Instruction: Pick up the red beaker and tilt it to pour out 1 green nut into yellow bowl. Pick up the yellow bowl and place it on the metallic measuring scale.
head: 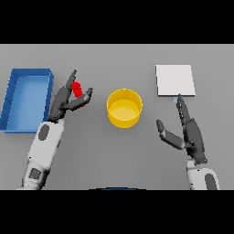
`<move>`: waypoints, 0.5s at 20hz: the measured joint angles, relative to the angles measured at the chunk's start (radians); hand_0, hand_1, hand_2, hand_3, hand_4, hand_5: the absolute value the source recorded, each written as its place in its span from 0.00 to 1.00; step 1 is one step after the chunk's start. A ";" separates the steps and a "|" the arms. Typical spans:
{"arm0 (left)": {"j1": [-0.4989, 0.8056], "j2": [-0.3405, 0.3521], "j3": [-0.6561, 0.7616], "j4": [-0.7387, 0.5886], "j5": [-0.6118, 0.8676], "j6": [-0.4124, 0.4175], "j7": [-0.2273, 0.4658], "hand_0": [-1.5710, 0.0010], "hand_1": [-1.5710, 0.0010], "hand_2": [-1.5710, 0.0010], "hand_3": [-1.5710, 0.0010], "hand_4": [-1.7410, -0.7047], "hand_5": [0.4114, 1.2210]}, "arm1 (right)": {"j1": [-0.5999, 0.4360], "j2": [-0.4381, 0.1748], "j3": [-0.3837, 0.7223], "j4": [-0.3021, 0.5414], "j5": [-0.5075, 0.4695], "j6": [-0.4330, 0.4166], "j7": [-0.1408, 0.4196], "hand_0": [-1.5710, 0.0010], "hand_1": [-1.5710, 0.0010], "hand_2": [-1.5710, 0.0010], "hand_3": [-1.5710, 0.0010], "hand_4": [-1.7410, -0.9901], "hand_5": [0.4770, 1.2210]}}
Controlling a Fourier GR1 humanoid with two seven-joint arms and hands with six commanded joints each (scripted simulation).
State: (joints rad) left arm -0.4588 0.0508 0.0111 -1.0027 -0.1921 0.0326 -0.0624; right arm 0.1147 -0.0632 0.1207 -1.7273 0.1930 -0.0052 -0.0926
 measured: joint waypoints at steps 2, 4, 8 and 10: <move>-0.020 -0.018 0.013 0.040 0.014 0.002 -0.042 1.00 1.00 1.00 1.00 0.45 0.36 | 0.001 -0.001 -0.006 0.007 -0.007 0.001 0.004 1.00 1.00 1.00 1.00 0.66 0.22; -0.054 -0.025 0.054 0.096 0.047 0.006 -0.091 1.00 1.00 1.00 1.00 0.42 0.38 | 0.004 -0.009 -0.011 -0.009 -0.014 0.004 -0.001 1.00 1.00 1.00 1.00 0.66 0.23; -0.091 -0.052 0.088 0.175 0.063 0.033 -0.158 0.76 0.74 0.71 0.67 0.32 0.57 | -0.001 -0.002 -0.007 -0.008 -0.009 0.000 0.006 1.00 1.00 1.00 1.00 0.67 0.23; -0.109 -0.063 0.096 0.190 0.049 0.088 -0.147 0.52 0.50 0.46 0.44 0.21 0.73 | 0.001 -0.009 -0.017 -0.006 -0.018 0.002 0.003 1.00 1.00 1.00 1.00 0.67 0.23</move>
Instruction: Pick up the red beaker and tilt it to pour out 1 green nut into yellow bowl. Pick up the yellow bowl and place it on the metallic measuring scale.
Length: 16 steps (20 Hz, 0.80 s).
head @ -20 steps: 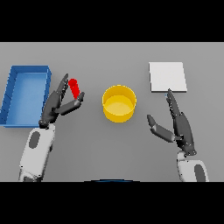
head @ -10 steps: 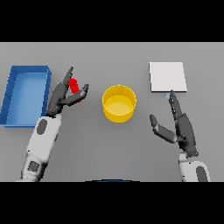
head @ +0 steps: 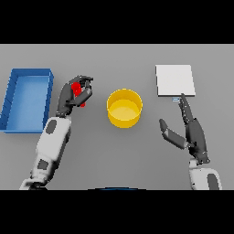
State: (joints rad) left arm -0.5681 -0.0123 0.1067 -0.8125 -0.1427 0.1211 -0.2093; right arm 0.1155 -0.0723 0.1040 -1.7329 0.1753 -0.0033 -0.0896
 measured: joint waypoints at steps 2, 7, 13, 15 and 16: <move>-0.013 0.005 -0.023 0.018 -0.049 0.029 -0.034 0.33 0.32 0.30 0.33 0.15 0.82 | -0.008 0.001 0.001 -0.003 0.005 -0.005 0.016 1.00 1.00 1.00 1.00 0.67 0.23; -0.012 0.003 -0.043 0.023 -0.053 0.027 -0.056 0.11 0.11 0.10 0.14 0.19 0.94 | 0.007 0.006 0.007 0.007 0.001 0.004 -0.002 1.00 1.00 1.00 1.00 0.65 0.22; -0.016 -0.002 -0.002 -0.050 0.059 -0.059 -0.049 0.03 0.03 0.03 0.04 0.05 0.90 | 0.010 0.009 0.012 0.010 0.018 -0.007 -0.010 1.00 1.00 1.00 1.00 0.67 0.22; -0.020 0.015 -0.006 -0.092 0.073 -0.069 -0.020 0.02 0.02 0.02 0.02 0.03 0.89 | 0.009 0.007 0.012 0.009 0.017 -0.003 -0.019 1.00 1.00 1.00 1.00 0.68 0.23; -0.014 0.013 -0.020 -0.112 0.073 -0.076 -0.010 0.01 0.01 0.01 0.02 0.03 0.89 | -0.004 0.005 0.011 0.010 0.021 -0.007 -0.005 1.00 1.00 1.00 1.00 0.68 0.23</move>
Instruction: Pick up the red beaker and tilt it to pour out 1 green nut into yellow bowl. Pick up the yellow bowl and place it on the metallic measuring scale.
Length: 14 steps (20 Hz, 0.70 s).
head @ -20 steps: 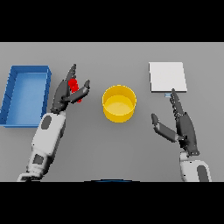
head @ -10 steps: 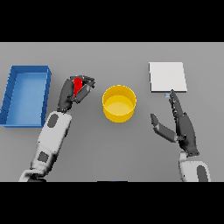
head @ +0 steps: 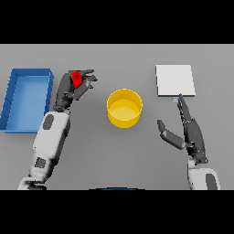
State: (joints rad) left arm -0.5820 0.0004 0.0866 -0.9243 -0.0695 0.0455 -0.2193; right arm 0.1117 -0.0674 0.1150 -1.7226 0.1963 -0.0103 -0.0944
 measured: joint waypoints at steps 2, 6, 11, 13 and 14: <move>-0.009 0.026 -0.023 -0.033 -0.014 -0.010 0.025 0.01 0.01 0.01 0.01 0.02 0.89 | -0.002 0.000 -0.005 0.000 -0.009 0.002 -0.018 1.00 1.00 1.00 1.00 0.69 0.24; -0.002 0.063 -0.064 -0.071 -0.044 -0.022 0.063 0.01 0.01 0.01 0.01 0.02 0.90 | 0.009 -0.006 0.009 -0.005 0.030 -0.012 -0.041 1.00 1.00 1.00 1.00 0.69 0.25; -0.006 0.136 -0.155 -0.122 -0.130 -0.032 0.121 0.00 0.00 0.00 0.00 0.01 0.88 | 0.009 -0.016 0.002 -0.010 0.033 -0.015 -0.027 1.00 1.00 1.00 1.00 0.72 0.24; -0.022 0.173 -0.221 -0.151 -0.194 -0.047 0.154 0.00 0.00 0.00 0.00 0.00 0.88 | 0.022 -0.012 0.015 -0.029 0.043 -0.014 -0.020 1.00 1.00 1.00 1.00 0.73 0.24; -0.038 0.187 -0.258 -0.160 -0.231 -0.057 0.187 0.00 0.00 0.00 0.00 0.00 0.88 | 0.016 -0.008 0.016 -0.024 0.049 -0.018 -0.009 1.00 1.00 1.00 1.00 0.74 0.25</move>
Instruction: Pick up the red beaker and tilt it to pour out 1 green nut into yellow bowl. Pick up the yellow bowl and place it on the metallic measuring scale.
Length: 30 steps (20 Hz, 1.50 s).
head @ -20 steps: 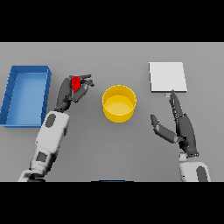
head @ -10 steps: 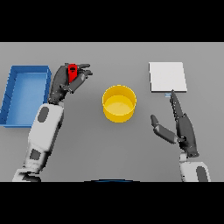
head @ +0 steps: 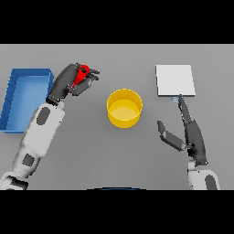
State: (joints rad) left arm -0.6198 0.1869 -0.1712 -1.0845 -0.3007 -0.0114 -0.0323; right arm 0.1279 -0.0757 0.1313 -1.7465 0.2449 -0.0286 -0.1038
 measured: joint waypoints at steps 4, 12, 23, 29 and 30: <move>-0.066 0.044 -0.119 -0.004 -0.150 -0.048 0.087 0.00 0.00 0.00 0.00 0.00 0.90 | -0.013 -0.002 0.000 0.009 -0.010 0.014 0.013 1.00 1.00 1.00 1.00 0.75 0.26; -0.229 0.091 -0.361 0.060 -0.445 -0.189 0.171 0.00 0.00 0.00 0.05 0.04 0.98 | -0.004 0.007 -0.009 0.011 -0.027 0.014 0.021 1.00 1.00 1.00 1.00 0.73 0.27; -0.434 0.096 -0.615 0.187 -0.687 -0.332 0.007 0.00 0.00 0.00 0.06 0.01 1.00 | 0.006 0.033 -0.011 0.015 -0.045 0.007 0.015 1.00 1.00 1.00 1.00 0.70 0.17; -0.528 0.091 -0.745 0.232 -0.808 -0.342 -0.069 0.00 0.00 0.00 0.02 0.00 1.00 | -0.006 0.034 -0.014 0.012 -0.022 -0.019 0.020 1.00 1.00 1.00 1.00 0.77 0.12; -0.537 0.096 -0.772 0.238 -0.833 -0.340 -0.081 0.00 0.00 0.00 0.01 0.00 1.00 | -0.010 0.030 -0.021 0.019 -0.032 -0.014 0.017 1.00 1.00 1.00 1.00 0.78 0.12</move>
State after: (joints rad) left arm -1.1571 0.2827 -0.9430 -0.8469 -1.1333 -0.3512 -0.1133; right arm 0.1179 -0.0457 0.1106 -1.7280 0.2127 -0.0431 -0.0868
